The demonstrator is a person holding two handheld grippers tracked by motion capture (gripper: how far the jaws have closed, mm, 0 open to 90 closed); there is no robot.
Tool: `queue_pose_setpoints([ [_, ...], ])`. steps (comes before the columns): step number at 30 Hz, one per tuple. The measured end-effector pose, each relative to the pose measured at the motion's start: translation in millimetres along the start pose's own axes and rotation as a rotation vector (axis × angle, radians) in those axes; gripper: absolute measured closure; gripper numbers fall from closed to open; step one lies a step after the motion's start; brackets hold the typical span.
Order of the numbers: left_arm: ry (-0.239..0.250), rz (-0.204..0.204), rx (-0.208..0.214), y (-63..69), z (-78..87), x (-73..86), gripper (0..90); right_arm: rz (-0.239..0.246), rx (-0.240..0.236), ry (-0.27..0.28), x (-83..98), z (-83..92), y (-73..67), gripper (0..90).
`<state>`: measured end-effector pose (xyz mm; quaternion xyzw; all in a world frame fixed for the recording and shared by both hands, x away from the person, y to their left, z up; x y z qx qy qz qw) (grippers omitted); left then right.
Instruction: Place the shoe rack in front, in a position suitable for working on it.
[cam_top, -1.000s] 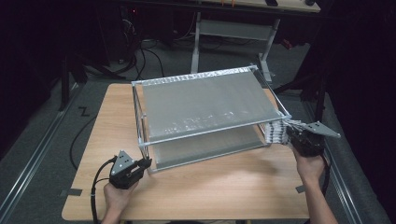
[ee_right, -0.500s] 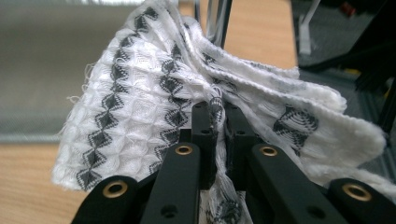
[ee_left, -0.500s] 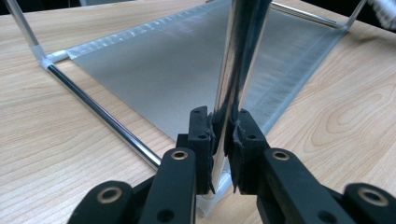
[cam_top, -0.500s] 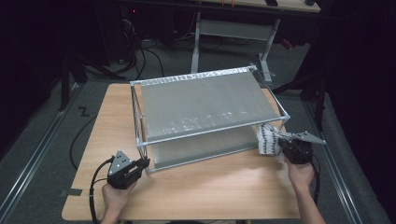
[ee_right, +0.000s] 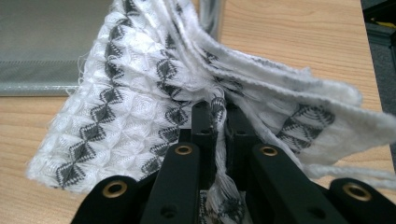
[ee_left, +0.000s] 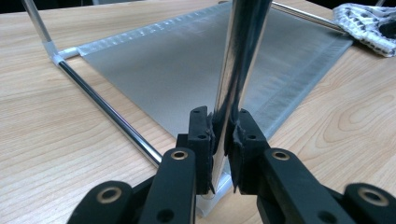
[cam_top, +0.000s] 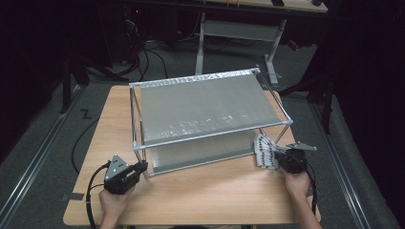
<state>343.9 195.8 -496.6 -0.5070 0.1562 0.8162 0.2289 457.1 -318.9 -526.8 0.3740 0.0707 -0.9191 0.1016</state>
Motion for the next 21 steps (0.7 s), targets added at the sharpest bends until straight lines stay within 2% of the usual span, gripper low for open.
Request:
queue_pose_setpoints([
  [3,0.000,0.000,0.000,-0.8,0.9,0.5,80.2,0.000,0.004,0.002,-1.7,1.6,0.8,85.1],
  [6,-0.006,-0.002,0.003,-1.0,0.8,0.1,80.2,0.002,0.007,0.033,-7.8,10.8,2.2,85.1],
  [10,-0.015,-0.024,-0.011,-0.3,1.0,-0.2,80.6,0.011,0.010,0.097,-21.1,30.1,5.0,85.1],
  [17,-0.014,-0.017,-0.012,-1.0,0.4,-0.4,80.5,0.056,0.015,0.218,-55.9,70.4,2.6,85.1],
  [21,-0.016,-0.016,-0.023,-2.3,0.0,-0.8,80.7,0.069,0.015,0.264,-68.2,85.9,-0.1,85.1],
])
Point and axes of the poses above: each handheld gripper's, and its own axes: z roughly backward along the jaws, x roughly out of its underside, y roughly to its right, the point moved 6 cm from there along -z, roughly forward along the jaws, and after that the axes turned 4 degrees about -z, right-handed, at the moved point
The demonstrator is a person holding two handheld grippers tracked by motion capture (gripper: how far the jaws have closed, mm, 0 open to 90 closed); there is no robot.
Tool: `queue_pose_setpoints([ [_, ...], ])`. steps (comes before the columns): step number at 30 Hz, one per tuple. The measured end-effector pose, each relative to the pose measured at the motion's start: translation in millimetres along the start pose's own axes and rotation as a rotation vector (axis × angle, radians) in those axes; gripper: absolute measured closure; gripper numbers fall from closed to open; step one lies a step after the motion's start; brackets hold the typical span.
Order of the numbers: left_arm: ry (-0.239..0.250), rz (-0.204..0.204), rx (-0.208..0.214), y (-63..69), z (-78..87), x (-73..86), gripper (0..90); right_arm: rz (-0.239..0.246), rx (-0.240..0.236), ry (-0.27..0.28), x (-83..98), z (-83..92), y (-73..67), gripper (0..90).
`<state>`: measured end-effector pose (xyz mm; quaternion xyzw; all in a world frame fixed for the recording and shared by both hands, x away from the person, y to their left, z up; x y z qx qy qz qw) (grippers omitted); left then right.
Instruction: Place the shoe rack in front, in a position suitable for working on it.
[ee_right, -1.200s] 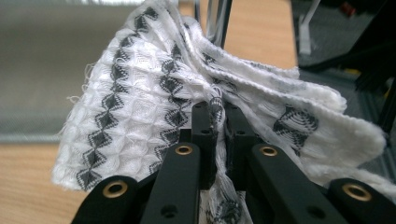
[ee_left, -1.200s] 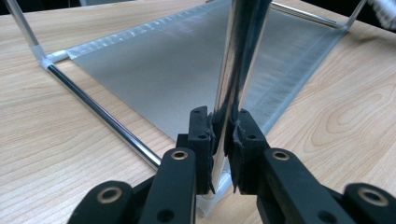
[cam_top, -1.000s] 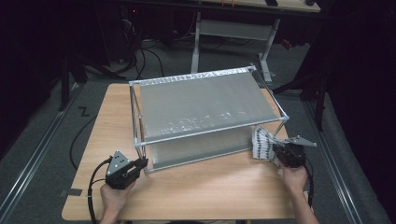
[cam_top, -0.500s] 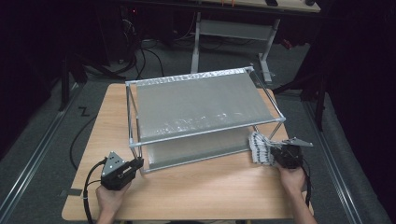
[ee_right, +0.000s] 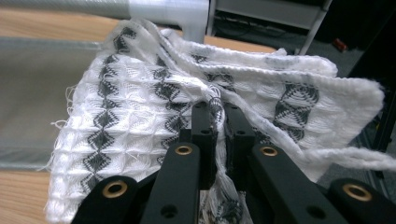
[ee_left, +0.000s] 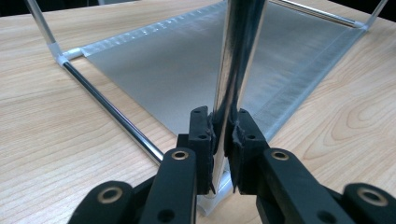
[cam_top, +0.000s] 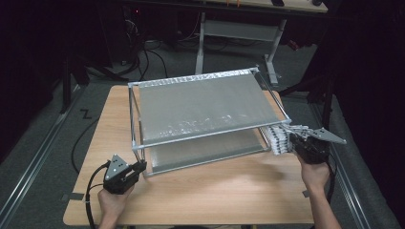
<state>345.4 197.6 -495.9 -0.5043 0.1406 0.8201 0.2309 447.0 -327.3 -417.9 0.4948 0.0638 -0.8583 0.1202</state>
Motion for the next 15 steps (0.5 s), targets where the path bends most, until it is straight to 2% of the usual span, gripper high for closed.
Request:
queue_pose_setpoints([
  [4,-0.005,0.012,-0.021,-3.5,-0.5,-0.5,80.6,0.012,-0.013,-0.025,4.4,0.8,-4.2,85.1],
  [9,-0.011,0.031,-0.037,-8.9,-1.7,-1.5,80.6,0.033,-0.043,-0.096,36.4,-5.1,-15.4,85.1],
  [15,-0.012,0.056,-0.062,-15.4,-3.1,-2.8,80.4,0.034,-0.088,-0.164,73.4,-10.3,-29.6,85.0],
])
Point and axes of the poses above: each handheld gripper's, and its own axes: z roughly backward along the jaws, x roughly out of its underside, y roughly to its right, the point moved 6 cm from there along -z, roughly forward along the jaws, and after that the axes turned 4 degrees about -z, right-handed, at the moved point
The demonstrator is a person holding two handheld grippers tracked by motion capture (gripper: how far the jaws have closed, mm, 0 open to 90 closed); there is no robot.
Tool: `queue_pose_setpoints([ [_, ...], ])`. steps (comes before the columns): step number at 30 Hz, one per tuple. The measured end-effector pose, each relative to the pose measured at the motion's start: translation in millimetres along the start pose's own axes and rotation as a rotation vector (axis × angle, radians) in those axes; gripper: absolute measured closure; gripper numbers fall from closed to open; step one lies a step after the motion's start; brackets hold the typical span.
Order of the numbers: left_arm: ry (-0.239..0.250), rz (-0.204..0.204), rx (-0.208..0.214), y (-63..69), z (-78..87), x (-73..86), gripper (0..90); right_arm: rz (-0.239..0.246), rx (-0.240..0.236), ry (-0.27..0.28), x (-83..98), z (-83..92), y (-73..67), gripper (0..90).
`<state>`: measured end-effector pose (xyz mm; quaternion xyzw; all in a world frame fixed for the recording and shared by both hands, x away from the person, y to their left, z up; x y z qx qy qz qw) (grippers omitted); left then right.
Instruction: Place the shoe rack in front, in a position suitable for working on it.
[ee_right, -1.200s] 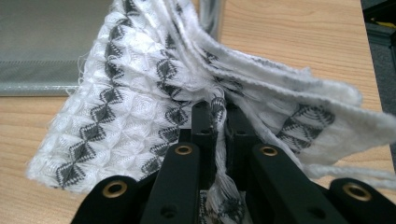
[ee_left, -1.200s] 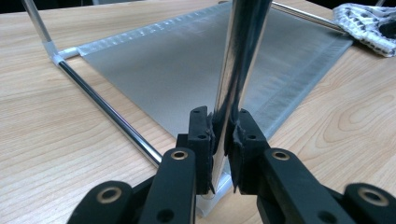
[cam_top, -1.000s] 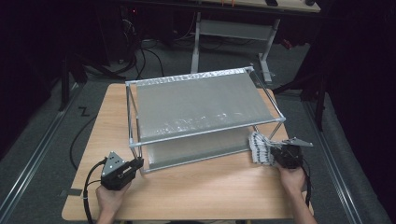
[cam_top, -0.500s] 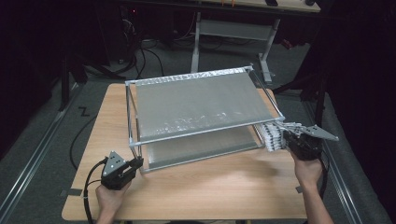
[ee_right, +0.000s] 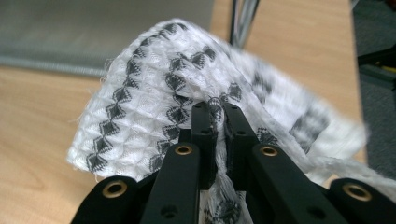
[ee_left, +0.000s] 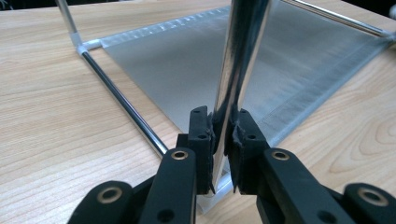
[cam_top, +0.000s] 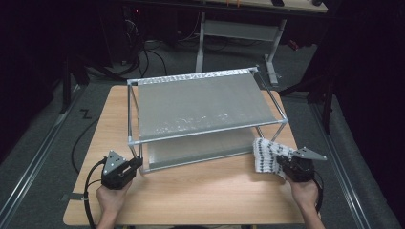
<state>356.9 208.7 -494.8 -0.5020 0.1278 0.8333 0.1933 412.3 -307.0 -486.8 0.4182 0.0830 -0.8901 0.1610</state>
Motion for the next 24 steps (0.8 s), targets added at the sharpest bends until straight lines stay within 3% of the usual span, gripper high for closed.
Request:
queue_pose_setpoints([
  [7,0.003,0.016,-0.021,-5.2,-1.4,-2.7,80.3,0.011,-0.027,-0.071,26.0,-11.6,-14.8,84.7],
  [13,0.003,0.023,-0.046,-11.2,-1.5,-5.5,80.4,0.002,-0.036,-0.107,39.1,-17.4,-17.7,84.5],
  [24,-0.002,0.046,-0.093,-25.1,-4.9,-7.0,80.3,-0.003,-0.050,-0.120,50.5,-10.5,-19.0,83.8],
])
Point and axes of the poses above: each handheld gripper's, and its own axes: z roughly backward along the jaws, x roughly out of its underside, y roughly to its right, the point moved 6 cm from there along -z, roughly forward along the jaws, and after that the axes turned 4 degrees about -z, right-handed, at the moved point
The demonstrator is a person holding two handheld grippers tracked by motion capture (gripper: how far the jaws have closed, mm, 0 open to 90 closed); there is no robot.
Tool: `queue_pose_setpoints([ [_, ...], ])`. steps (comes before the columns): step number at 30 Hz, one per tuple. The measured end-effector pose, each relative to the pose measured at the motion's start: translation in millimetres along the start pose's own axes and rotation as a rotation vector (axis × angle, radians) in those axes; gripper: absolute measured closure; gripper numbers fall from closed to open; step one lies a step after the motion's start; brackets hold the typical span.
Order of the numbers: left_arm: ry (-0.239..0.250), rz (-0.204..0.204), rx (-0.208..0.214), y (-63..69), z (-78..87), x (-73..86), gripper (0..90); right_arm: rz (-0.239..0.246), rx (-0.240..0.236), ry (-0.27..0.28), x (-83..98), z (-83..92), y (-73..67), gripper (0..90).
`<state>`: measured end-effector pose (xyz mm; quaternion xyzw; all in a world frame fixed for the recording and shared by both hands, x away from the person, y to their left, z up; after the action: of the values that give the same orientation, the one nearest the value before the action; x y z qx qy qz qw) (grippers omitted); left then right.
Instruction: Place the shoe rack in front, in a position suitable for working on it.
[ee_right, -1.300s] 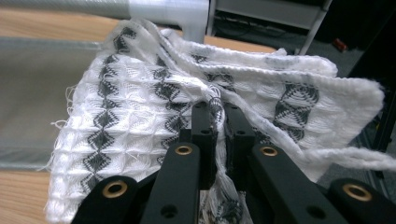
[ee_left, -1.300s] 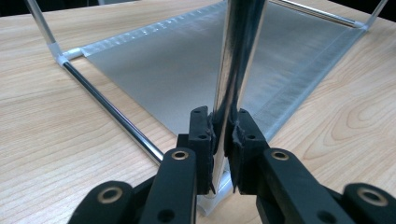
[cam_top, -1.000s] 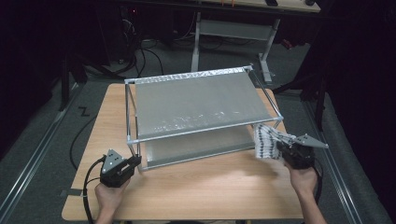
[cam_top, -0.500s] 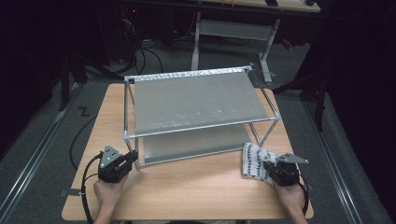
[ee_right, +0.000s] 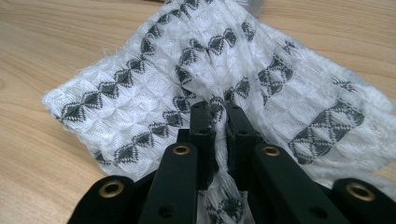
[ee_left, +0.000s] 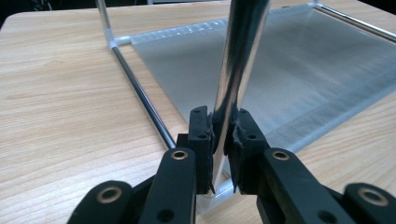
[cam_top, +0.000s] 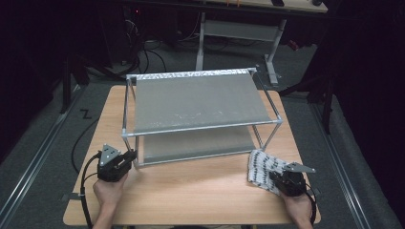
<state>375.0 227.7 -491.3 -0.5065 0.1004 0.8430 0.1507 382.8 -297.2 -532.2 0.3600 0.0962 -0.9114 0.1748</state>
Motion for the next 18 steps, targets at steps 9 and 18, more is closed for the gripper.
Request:
queue_pose_setpoints([
  [9,-0.004,0.012,-0.028,-7.6,-0.9,-0.1,80.2,-0.003,-0.006,0.019,-2.7,3.0,-1.7,74.4],
  [18,-0.017,0.008,-0.045,-7.2,0.4,1.6,76.8,0.018,-0.001,0.155,-42.3,32.0,-4.3,59.6],
])
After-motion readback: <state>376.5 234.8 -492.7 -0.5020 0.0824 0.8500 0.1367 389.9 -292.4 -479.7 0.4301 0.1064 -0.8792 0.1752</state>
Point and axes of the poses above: each handheld gripper's, and its own axes: z roughly backward along the jaws, x roughly out of its underside, y roughly to its right, the point moved 6 cm from there along -z, roughly forward along the jaws, and after that the axes turned 4 degrees about -z, right-handed, at the moved point
